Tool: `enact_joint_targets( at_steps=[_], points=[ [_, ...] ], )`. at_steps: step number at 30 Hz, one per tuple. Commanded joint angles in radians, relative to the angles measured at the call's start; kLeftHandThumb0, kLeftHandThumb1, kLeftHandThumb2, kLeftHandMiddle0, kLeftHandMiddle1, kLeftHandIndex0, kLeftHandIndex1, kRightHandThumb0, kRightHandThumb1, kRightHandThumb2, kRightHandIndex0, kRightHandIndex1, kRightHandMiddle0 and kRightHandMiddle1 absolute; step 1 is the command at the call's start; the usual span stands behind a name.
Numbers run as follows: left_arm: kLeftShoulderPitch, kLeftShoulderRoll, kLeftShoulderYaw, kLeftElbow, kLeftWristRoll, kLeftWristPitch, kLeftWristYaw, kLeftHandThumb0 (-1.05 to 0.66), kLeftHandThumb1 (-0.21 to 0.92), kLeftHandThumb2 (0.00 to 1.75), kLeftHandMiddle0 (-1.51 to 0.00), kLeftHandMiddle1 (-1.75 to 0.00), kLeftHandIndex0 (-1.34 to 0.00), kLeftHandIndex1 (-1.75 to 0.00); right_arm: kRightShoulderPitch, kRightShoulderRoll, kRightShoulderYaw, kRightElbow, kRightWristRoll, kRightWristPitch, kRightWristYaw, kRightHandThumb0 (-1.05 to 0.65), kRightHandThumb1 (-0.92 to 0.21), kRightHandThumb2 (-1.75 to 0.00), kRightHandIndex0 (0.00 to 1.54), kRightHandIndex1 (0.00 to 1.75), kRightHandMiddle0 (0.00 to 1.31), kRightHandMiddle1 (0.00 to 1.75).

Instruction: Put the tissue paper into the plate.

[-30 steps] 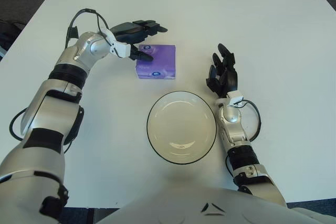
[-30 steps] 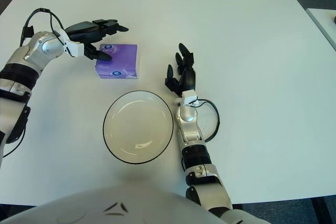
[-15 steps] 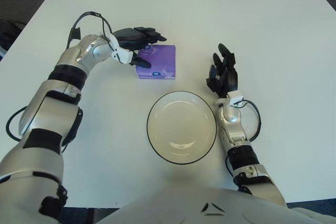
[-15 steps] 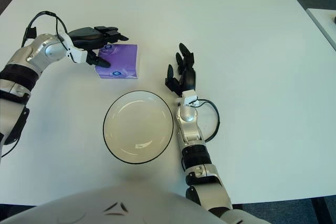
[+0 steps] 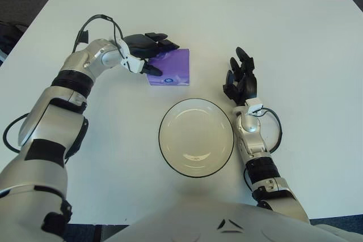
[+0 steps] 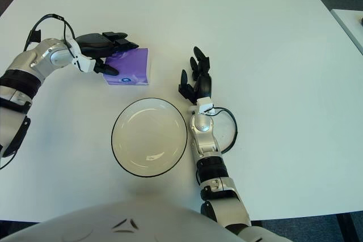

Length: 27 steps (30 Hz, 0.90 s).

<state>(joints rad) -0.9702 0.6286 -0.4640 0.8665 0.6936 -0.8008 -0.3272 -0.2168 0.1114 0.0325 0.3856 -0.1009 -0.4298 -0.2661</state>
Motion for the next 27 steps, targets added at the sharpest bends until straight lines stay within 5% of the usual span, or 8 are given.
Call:
enact_joint_targets(
  at_steps=[1, 27],
  points=[
    [0.008, 0.024, -0.021, -0.014, 0.024, -0.006, -0.015, -1.05, 0.92, 0.54, 0.0, 0.0, 0.0, -0.2, 0.136, -0.002, -0.016, 0.137, -0.001, 0.096, -0.006, -0.73, -0.92, -0.69, 0.28, 0.0, 0.0, 0.48],
    [0.047, 0.044, -0.06, -0.117, 0.021, -0.026, -0.076, -1.05, 0.92, 0.55, 0.0, 0.0, 0.0, -0.07, 0.136, 0.009, -0.012, 0.132, -0.006, 0.102, -0.025, -0.72, -0.92, -0.69, 0.27, 0.0, 0.0, 0.46]
  ],
)
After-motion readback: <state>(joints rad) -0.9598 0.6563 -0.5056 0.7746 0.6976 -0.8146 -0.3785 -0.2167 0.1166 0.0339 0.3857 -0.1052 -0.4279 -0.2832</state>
